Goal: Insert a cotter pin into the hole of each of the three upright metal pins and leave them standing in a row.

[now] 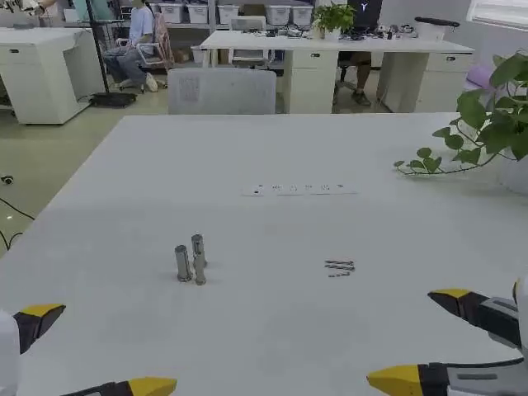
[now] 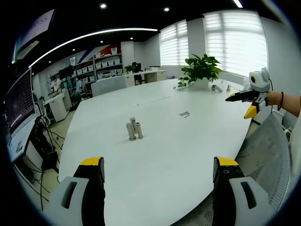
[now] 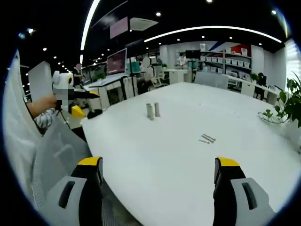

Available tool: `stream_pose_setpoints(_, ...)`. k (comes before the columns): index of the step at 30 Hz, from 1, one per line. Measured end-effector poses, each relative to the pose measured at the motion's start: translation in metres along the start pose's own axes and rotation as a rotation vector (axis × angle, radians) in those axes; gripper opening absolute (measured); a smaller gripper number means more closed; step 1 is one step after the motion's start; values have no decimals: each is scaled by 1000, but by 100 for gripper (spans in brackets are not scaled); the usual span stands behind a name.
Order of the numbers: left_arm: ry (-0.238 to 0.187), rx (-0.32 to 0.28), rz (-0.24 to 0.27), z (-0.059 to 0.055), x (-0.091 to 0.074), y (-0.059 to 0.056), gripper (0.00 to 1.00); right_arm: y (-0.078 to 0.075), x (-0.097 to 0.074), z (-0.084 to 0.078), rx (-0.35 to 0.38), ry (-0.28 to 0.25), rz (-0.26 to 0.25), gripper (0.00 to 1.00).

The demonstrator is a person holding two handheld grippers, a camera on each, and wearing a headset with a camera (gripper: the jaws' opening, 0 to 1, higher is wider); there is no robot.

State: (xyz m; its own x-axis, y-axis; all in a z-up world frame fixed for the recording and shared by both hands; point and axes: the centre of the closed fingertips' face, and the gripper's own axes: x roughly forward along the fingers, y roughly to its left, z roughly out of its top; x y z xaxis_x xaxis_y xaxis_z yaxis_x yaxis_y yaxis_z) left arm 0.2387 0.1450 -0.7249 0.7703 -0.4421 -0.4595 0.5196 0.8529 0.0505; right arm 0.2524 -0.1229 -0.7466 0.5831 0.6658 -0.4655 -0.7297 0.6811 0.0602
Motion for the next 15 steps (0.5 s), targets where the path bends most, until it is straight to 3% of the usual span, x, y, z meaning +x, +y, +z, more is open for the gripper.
stream_pose_setpoints(15,17,22,-46,-2,10,-14,96,-2,7,-1,1,7,13,100)
